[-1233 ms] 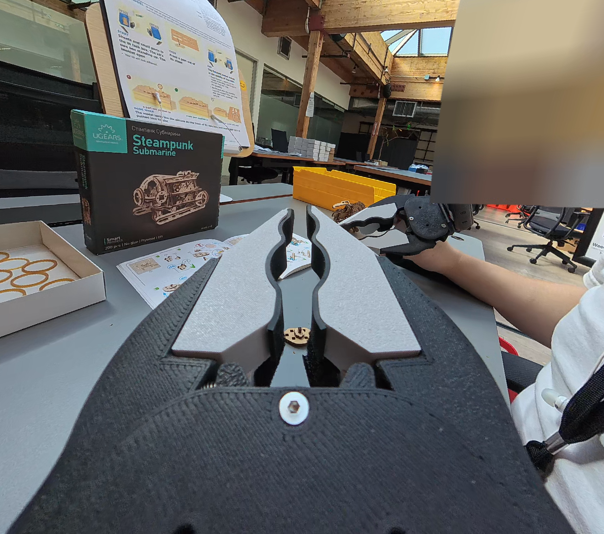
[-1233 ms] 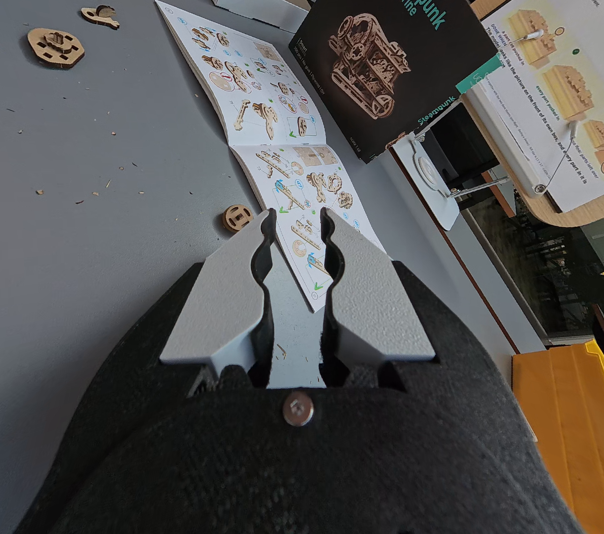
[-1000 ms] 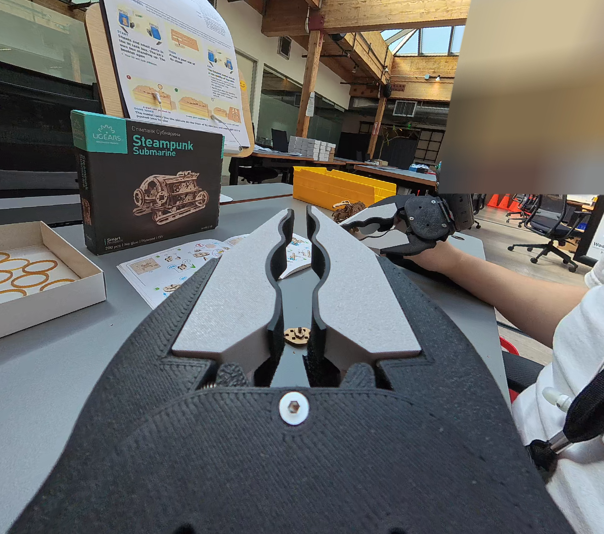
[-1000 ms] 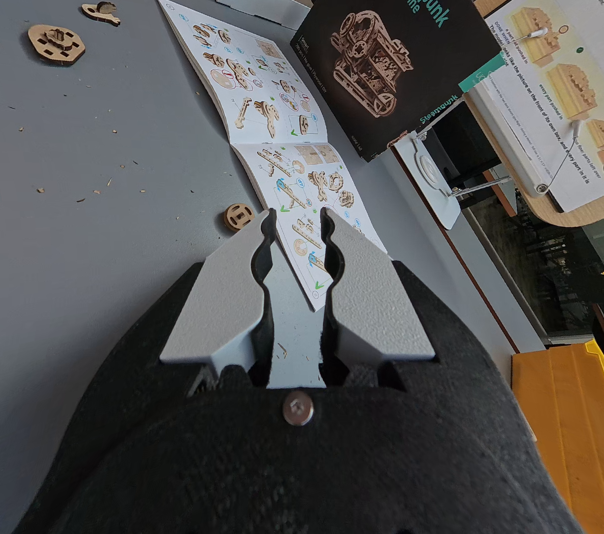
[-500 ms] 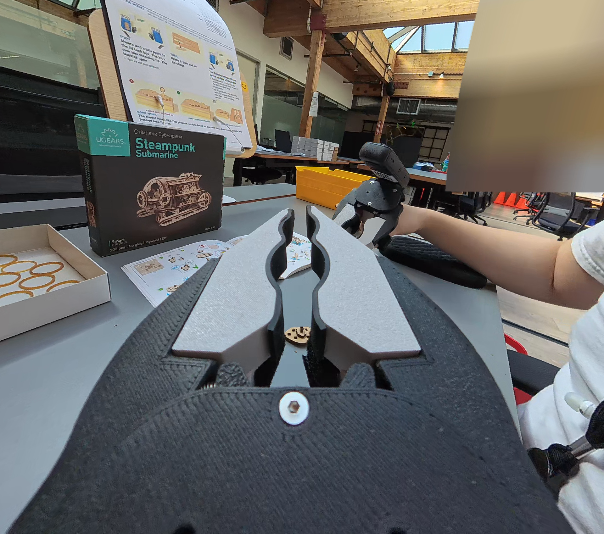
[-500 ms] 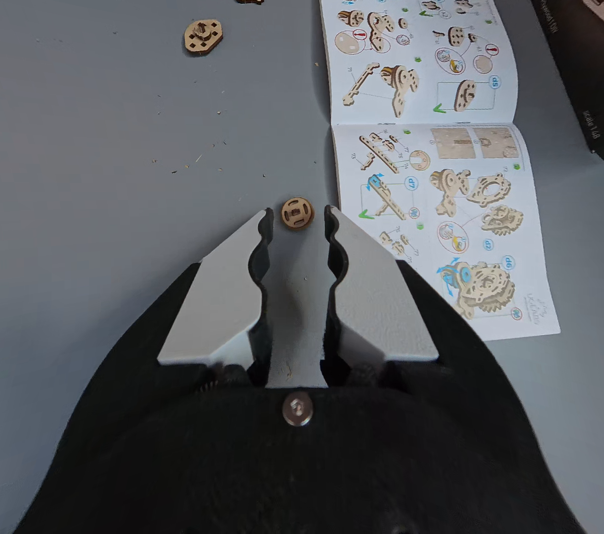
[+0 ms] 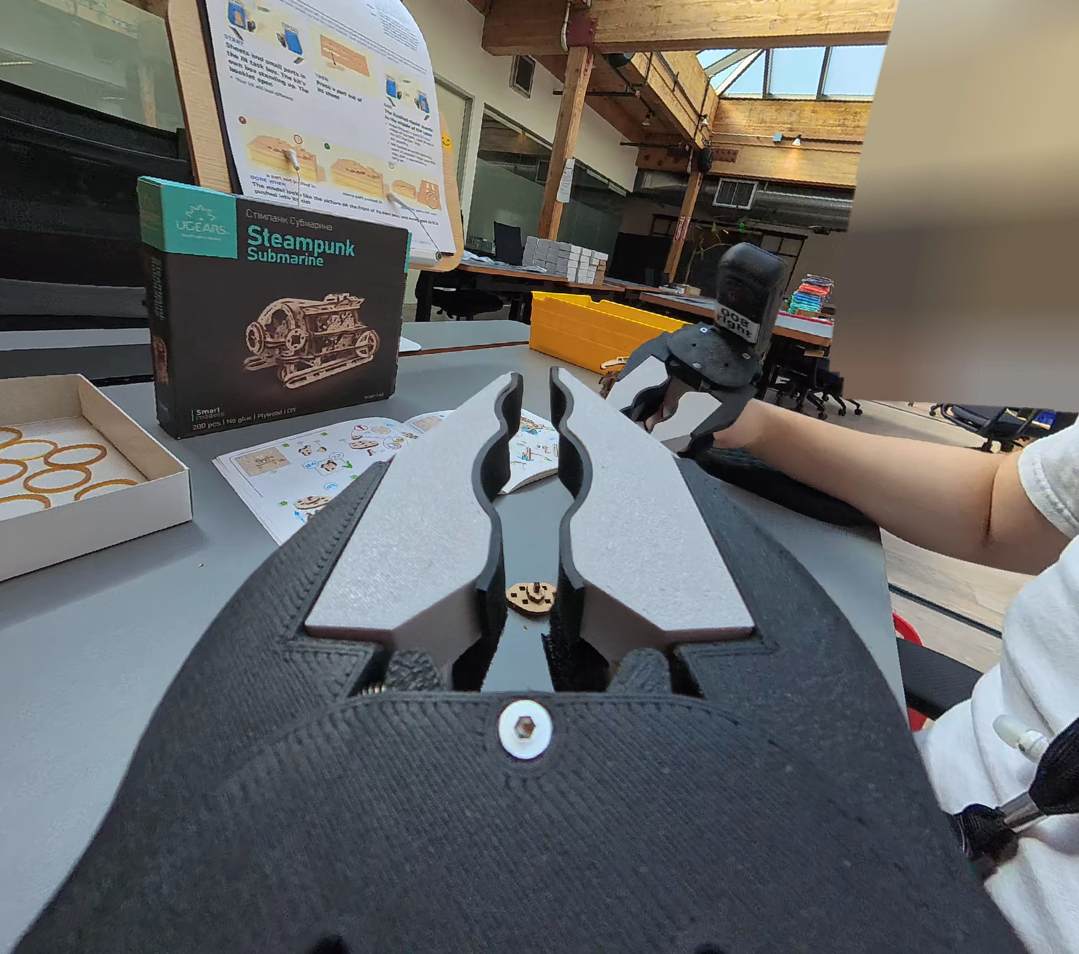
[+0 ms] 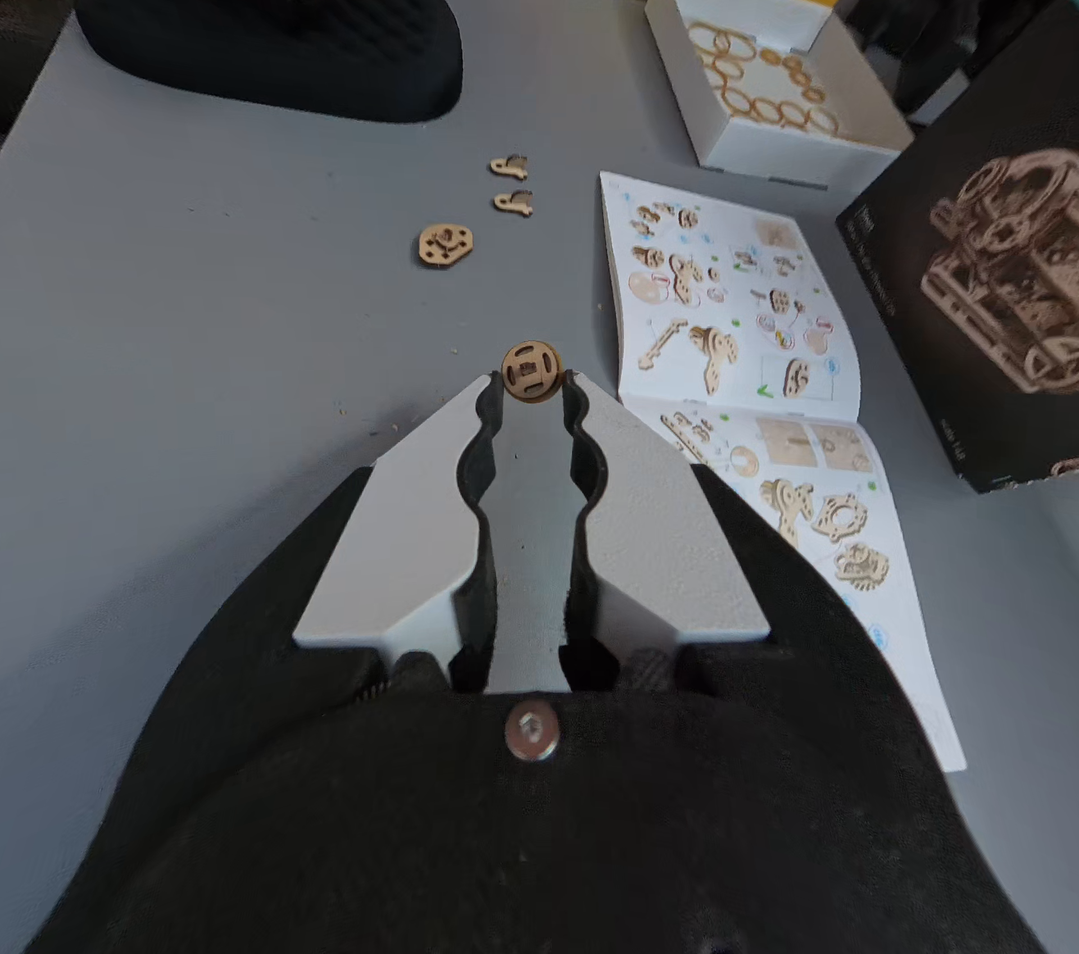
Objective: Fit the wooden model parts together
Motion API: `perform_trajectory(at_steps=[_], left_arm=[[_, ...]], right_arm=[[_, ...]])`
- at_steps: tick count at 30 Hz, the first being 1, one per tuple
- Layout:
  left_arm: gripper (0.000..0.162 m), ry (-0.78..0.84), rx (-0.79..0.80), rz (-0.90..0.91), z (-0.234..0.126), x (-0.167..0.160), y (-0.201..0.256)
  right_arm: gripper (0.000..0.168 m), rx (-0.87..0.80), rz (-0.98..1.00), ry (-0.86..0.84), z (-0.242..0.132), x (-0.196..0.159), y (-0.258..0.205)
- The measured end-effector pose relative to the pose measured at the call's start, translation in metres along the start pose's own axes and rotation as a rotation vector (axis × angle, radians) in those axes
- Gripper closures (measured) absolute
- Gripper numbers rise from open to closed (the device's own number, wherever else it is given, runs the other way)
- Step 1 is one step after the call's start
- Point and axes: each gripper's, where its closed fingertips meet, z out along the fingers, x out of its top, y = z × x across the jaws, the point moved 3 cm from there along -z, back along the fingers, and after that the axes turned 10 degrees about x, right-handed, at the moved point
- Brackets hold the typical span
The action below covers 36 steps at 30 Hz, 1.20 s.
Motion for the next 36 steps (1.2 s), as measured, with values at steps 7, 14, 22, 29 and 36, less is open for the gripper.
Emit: perform_trajectory(at_steps=[7,14,22,29,36], left_arm=[[0.142,-0.168,-0.076,-0.086,0.019,-0.015,0.032],[0.139,-0.366,-0.118,-0.016,0.035,-0.047,0.058],[0.145,-0.392,-0.17,-0.039,0.042,-0.057,0.072],[0.156,-0.33,-0.109,0.193,0.041,-0.055,0.075],[0.155,-0.311,-0.077,0.563,0.034,-0.059,0.083]], right_arm=[[0.148,-0.055,-0.295,0.258,0.006,0.071,-0.026],[0.148,-0.032,-0.357,0.243,0.017,0.071,-0.035],[0.148,-0.116,-0.512,0.264,0.012,0.078,-0.042],[0.147,-0.179,-0.623,0.246,0.013,0.077,-0.046],[0.138,0.048,-0.399,0.309,0.01,0.078,-0.048]])
